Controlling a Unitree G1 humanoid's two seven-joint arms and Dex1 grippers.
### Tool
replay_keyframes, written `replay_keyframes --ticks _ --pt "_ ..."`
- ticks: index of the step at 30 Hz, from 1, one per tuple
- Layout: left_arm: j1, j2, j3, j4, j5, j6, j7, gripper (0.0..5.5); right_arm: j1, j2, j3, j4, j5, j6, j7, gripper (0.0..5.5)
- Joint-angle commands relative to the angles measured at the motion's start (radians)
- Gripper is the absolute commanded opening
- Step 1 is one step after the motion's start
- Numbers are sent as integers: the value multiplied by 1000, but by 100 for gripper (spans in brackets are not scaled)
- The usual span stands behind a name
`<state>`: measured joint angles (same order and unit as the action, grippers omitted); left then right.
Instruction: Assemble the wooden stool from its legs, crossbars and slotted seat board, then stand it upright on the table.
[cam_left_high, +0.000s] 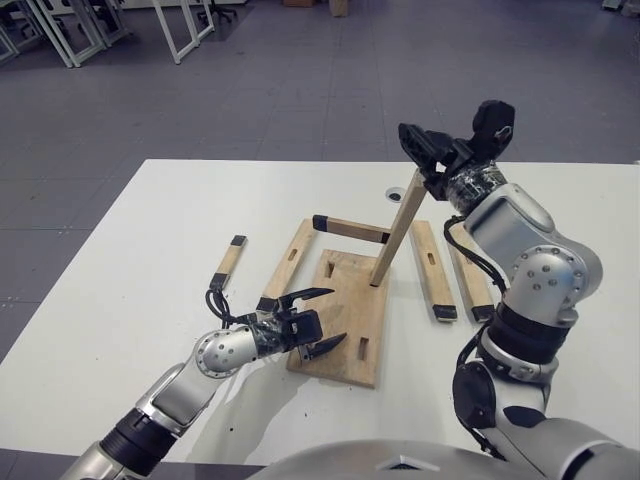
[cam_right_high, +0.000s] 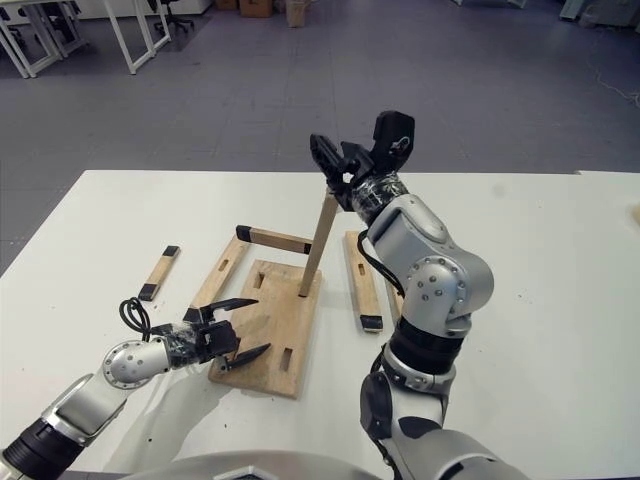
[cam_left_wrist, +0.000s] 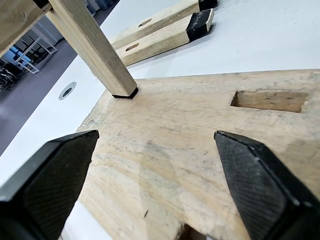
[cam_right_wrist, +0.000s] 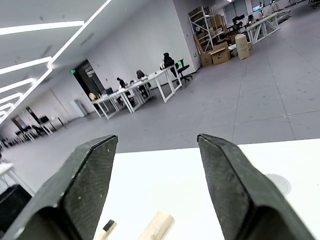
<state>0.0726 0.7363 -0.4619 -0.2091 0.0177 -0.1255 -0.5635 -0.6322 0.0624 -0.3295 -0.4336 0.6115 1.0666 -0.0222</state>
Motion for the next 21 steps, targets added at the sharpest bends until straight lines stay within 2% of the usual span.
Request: replay_keyframes --ticks 1,3,5,7,9,12,14,16,21 --pt "157 -12 -77 155 93 218 -10 429 -155 -79 -132 -80 81 -47 -62 293" --pt "189 -44 -11 99 -22 202 12 429 -43 -127 -112 -141 48 -37 -55 293" --pt "209 -76 99 -29 -162 187 47 429 176 -183 -77 -226 -19 -23 -47 293" --pt "219 -86 202 -164 -244 214 84 429 453 -297 19 -297 -126 -42 -19 293" --pt "222 -103 253 -203 -290 237 90 429 687 -379 128 -341 -189 -63 26 293" --pt "232 -87 369 -241 -438 356 63 429 856 -486 296 -394 -228 -85 112 293" --pt "253 -79 419 -234 -408 350 72 429 884 -549 383 -401 -262 -112 162 293" --pt "296 -77 437 -228 -317 310 101 429 892 -580 422 -392 -283 -127 192 293" --pt "400 21 344 -108 57 124 114 429 894 -605 435 -391 -303 -134 233 293"
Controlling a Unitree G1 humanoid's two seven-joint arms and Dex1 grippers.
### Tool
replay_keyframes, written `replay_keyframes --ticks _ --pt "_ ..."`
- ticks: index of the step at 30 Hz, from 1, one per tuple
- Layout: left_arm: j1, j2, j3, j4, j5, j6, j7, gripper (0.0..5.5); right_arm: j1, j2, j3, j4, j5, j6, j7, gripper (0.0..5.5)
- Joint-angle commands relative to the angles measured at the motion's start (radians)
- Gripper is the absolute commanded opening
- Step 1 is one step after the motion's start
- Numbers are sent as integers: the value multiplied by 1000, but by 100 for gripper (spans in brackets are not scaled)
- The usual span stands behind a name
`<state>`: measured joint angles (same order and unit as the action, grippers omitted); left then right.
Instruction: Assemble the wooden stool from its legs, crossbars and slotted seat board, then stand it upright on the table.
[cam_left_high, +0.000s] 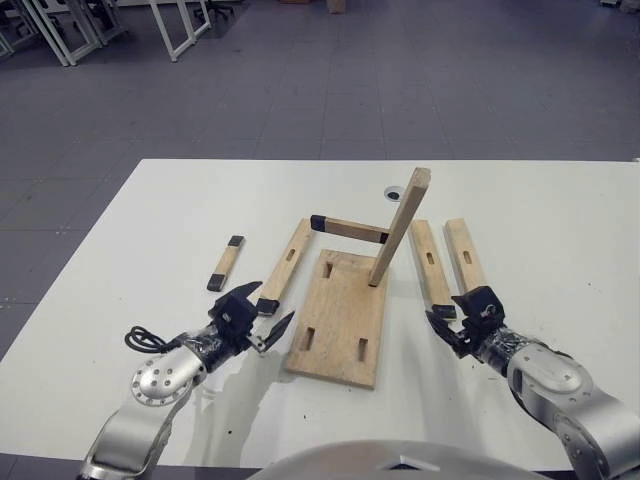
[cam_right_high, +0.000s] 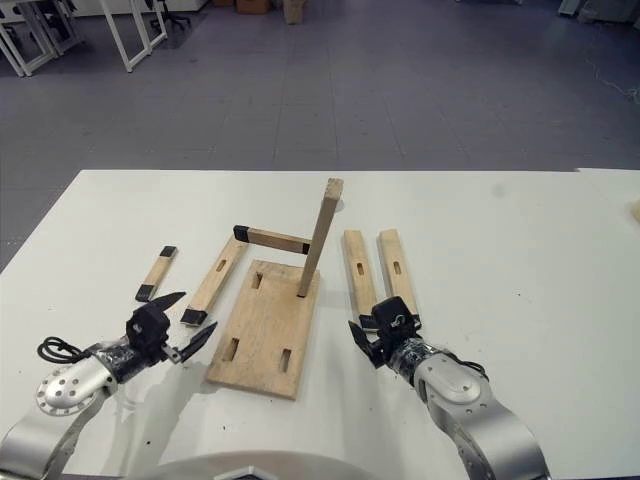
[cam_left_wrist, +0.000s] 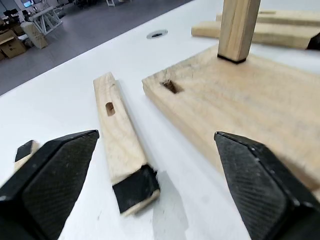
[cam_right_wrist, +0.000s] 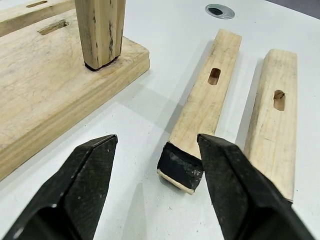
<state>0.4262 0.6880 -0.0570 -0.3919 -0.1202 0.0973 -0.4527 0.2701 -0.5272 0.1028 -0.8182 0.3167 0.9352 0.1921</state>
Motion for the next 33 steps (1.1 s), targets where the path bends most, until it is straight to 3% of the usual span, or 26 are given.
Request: replay_keyframes --ticks 1,9,12,14,24,30,33 --pt "54 77 -74 91 239 -116 4 429 -21 -15 -14 -3 -13 -5 19 293" --pt "21 35 -160 51 229 -70 -104 429 -136 44 -219 154 -45 29 -48 293" --pt "5 26 -171 41 214 -47 -130 429 -145 86 -244 193 -21 46 -43 349" --pt "-5 23 -175 40 213 -41 -137 429 -156 103 -245 215 -18 60 -41 388" --pt "-56 -3 -209 36 236 -3 -154 429 -157 113 -176 458 -82 -38 1 388" --pt "-26 91 -225 -83 116 308 -318 429 -150 96 -159 587 -131 -136 19 388" --pt "-47 104 -229 -102 97 378 -326 429 -162 107 -171 607 -125 -145 22 374"
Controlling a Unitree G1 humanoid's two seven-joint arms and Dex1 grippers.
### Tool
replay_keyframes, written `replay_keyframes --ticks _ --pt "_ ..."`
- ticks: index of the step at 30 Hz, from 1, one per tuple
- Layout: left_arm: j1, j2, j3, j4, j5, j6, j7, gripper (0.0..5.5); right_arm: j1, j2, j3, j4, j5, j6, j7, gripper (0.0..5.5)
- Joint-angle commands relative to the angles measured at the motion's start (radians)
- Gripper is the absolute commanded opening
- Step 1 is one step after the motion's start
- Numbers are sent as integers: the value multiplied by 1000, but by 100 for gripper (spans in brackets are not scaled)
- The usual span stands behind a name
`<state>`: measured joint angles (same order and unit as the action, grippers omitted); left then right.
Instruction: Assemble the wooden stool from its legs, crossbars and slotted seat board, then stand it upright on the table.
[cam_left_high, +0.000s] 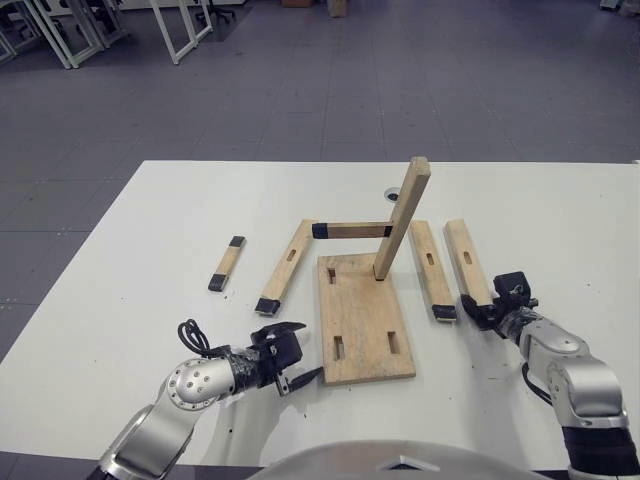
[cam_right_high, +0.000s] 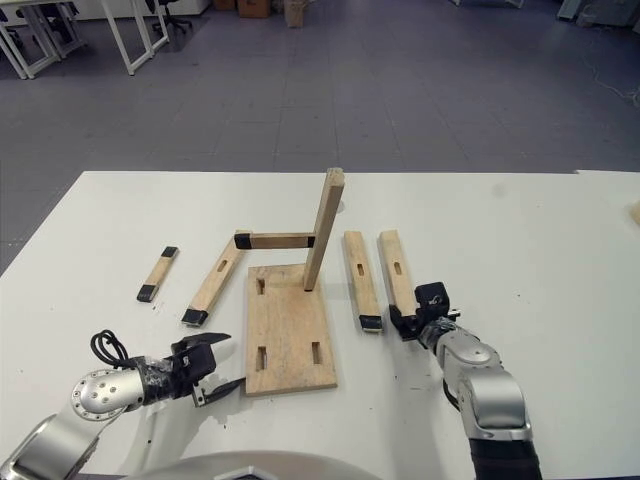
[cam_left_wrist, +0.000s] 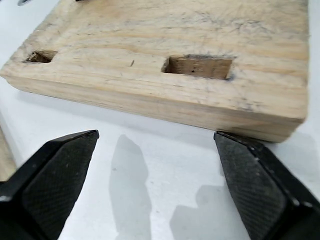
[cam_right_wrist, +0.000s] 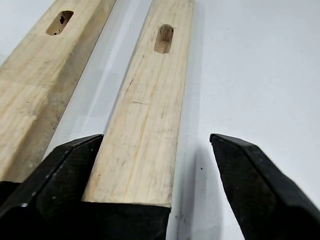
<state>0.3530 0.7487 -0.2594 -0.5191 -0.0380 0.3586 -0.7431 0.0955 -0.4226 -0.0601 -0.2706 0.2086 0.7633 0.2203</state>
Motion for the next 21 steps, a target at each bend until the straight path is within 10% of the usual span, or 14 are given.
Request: replay_keyframes --ticks 1,9,14,21 --pt "23 36 -27 24 13 125 -23 429 7 9 -14 66 -10 27 -3 359" --pt "-76 -60 -111 107 49 132 53 429 -9 16 -29 100 2 46 23 209" --pt "-78 -86 -87 113 -3 167 77 429 -67 5 -92 84 12 26 15 205" --pt "-196 59 401 71 -451 441 -117 429 -290 -33 -297 -75 140 -16 36 205"
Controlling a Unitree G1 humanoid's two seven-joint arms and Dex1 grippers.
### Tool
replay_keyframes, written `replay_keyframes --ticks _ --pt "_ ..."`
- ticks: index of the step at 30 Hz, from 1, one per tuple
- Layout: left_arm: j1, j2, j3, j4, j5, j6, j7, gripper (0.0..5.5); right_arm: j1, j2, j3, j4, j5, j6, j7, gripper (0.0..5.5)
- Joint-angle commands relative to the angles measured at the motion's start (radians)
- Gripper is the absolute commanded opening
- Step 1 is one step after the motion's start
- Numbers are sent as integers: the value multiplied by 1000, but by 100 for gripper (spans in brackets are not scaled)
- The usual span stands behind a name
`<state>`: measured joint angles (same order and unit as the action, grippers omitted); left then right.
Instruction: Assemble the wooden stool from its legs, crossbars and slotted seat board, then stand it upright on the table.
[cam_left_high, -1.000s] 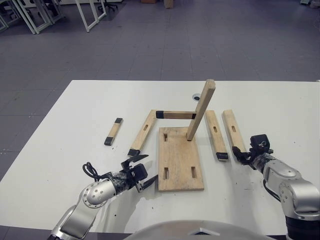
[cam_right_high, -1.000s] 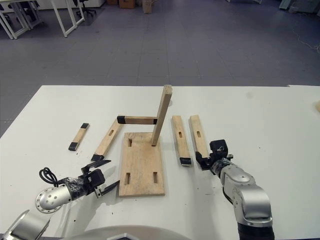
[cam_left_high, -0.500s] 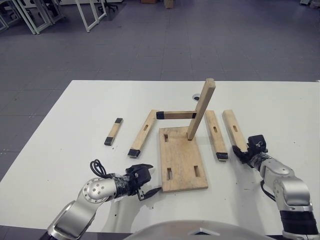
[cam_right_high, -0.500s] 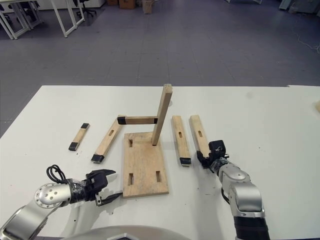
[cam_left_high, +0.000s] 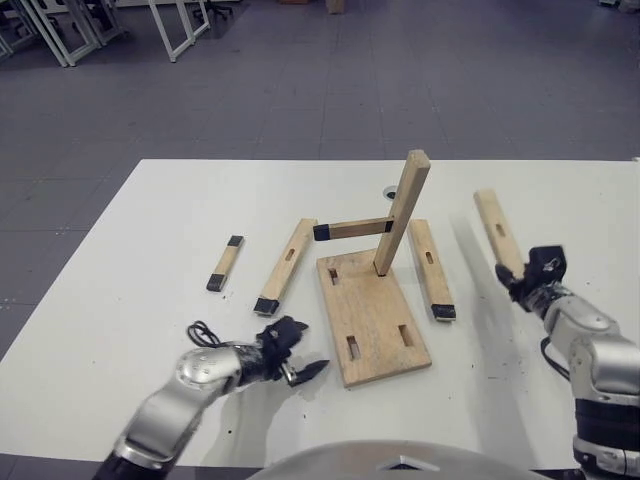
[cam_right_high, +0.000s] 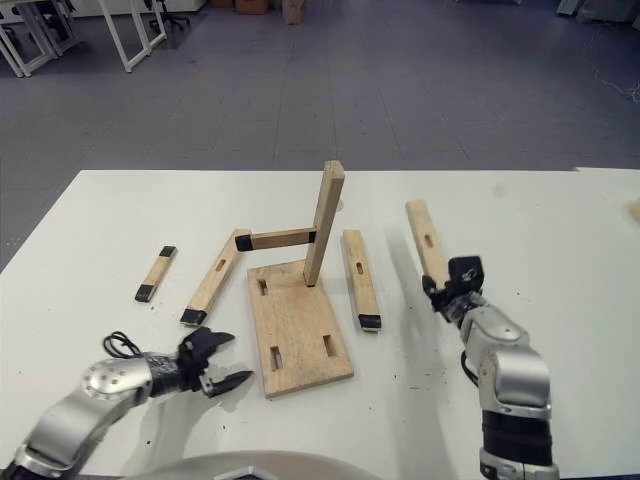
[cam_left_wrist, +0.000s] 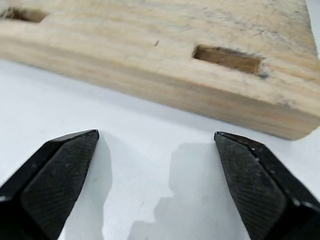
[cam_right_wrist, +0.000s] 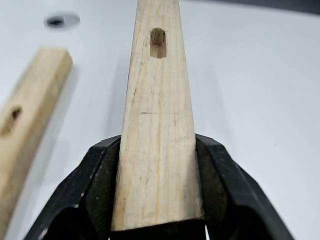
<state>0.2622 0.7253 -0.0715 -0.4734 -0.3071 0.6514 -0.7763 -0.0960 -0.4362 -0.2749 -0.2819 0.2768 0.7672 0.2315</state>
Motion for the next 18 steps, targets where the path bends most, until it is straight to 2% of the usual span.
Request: replay_keyframes --ticks 1,3,6,9,11,15,18 --pt "-173 76 272 64 -296 223 -117 429 -138 -7 -111 -93 162 17 58 205" --pt "-288 34 326 122 -480 340 -150 429 -190 23 -152 -142 366 71 142 205" --pt "-444 -118 327 183 -714 462 -90 429 -248 19 -210 -166 684 167 223 205" --pt "-509 -248 326 212 -875 515 15 429 -382 -30 -208 -130 937 251 214 205" --pt "-534 -302 344 223 -994 528 85 429 -409 -26 -161 -120 1113 295 189 205" --pt "-580 -331 346 262 -1127 530 163 429 -263 19 26 -189 1148 331 182 205" --pt "-586 -326 336 272 -1206 532 189 429 -210 12 104 -211 1131 328 195 205"
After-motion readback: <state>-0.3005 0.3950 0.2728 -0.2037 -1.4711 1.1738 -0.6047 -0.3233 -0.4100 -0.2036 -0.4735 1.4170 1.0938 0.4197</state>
